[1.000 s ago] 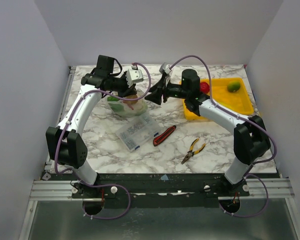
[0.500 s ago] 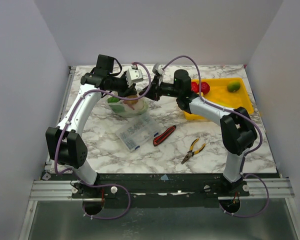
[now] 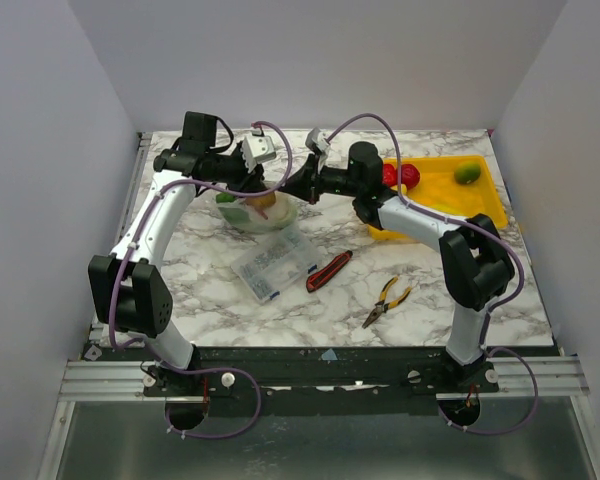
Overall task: Place the food in the zip-top bag and seal the zipper
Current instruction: Zip the zipper food storage bag at the center of the board.
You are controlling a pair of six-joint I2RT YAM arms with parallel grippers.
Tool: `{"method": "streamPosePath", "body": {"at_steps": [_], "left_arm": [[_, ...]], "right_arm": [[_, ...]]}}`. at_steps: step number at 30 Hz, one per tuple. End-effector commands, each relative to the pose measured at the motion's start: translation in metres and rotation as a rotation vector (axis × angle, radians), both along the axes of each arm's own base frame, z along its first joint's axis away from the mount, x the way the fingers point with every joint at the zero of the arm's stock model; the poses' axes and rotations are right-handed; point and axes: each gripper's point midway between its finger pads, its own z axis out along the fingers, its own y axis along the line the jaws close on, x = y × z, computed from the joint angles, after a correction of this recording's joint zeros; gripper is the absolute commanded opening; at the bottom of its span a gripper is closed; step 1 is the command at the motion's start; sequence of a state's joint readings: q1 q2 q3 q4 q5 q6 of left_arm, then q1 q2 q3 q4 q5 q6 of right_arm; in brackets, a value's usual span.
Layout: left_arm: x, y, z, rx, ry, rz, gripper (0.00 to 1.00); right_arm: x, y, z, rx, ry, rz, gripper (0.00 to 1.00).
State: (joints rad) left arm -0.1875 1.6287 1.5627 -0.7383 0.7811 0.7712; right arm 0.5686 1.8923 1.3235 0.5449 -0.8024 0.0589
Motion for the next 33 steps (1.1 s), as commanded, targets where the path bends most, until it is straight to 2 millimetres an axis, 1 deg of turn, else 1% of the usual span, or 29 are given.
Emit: {"method": "streamPosePath", "body": {"at_steps": [1, 2, 3, 4, 5, 7, 9, 10, 13, 18, 19, 22, 27, 28, 31, 33], "left_arm": [[-0.002, 0.0, 0.022, -0.033, -0.062, -0.016, 0.16], [-0.002, -0.001, 0.023, -0.037, -0.062, -0.018, 0.08], [-0.003, -0.002, 0.024, -0.044, -0.06, -0.021, 0.03], [-0.004, -0.003, 0.026, -0.052, -0.06, -0.031, 0.0], [-0.006, -0.004, 0.028, -0.059, -0.063, -0.038, 0.0], [-0.009, -0.007, 0.028, -0.067, -0.06, -0.053, 0.0], [-0.01, -0.009, 0.028, -0.069, -0.058, -0.061, 0.0], [-0.011, -0.009, 0.028, -0.066, -0.056, -0.064, 0.0], [-0.011, -0.011, 0.027, -0.062, -0.044, -0.067, 0.0], [-0.013, -0.013, 0.026, -0.061, -0.043, -0.075, 0.0], [-0.013, -0.013, 0.026, -0.063, -0.041, -0.075, 0.0], [-0.013, -0.014, 0.028, -0.066, -0.042, -0.078, 0.0], [-0.014, -0.014, 0.029, -0.064, -0.042, -0.082, 0.0], [-0.013, -0.014, 0.029, -0.063, -0.043, -0.081, 0.0], [-0.014, -0.014, 0.029, -0.066, -0.04, -0.084, 0.0], [-0.014, -0.014, 0.028, -0.066, -0.037, -0.085, 0.0]], "right_arm": [[-0.008, 0.002, 0.02, 0.022, -0.046, 0.032, 0.0], [-0.007, 0.002, 0.022, 0.016, -0.042, 0.029, 0.0], [-0.006, 0.002, 0.022, 0.007, -0.034, 0.019, 0.05], [-0.004, 0.0, 0.022, -0.006, -0.026, 0.005, 0.13], [-0.004, -0.001, 0.021, -0.024, -0.024, -0.007, 0.24], [-0.004, -0.005, 0.023, -0.062, -0.055, -0.037, 0.38], [-0.008, -0.008, 0.024, -0.094, -0.106, -0.071, 0.46], [-0.01, -0.007, 0.028, -0.104, -0.14, -0.088, 0.48], [-0.007, -0.01, 0.033, -0.149, -0.213, -0.14, 0.53], [0.0, -0.009, 0.044, -0.181, -0.279, -0.16, 0.54], [0.0, -0.008, 0.043, -0.192, -0.279, -0.152, 0.54], [-0.003, -0.003, 0.04, -0.206, -0.283, -0.131, 0.49], [-0.004, 0.003, 0.035, -0.215, -0.282, -0.12, 0.32], [-0.004, 0.004, 0.034, -0.215, -0.281, -0.118, 0.3], [-0.005, 0.006, 0.035, -0.212, -0.284, -0.113, 0.28], [-0.006, 0.008, 0.035, -0.211, -0.286, -0.112, 0.3]]}}
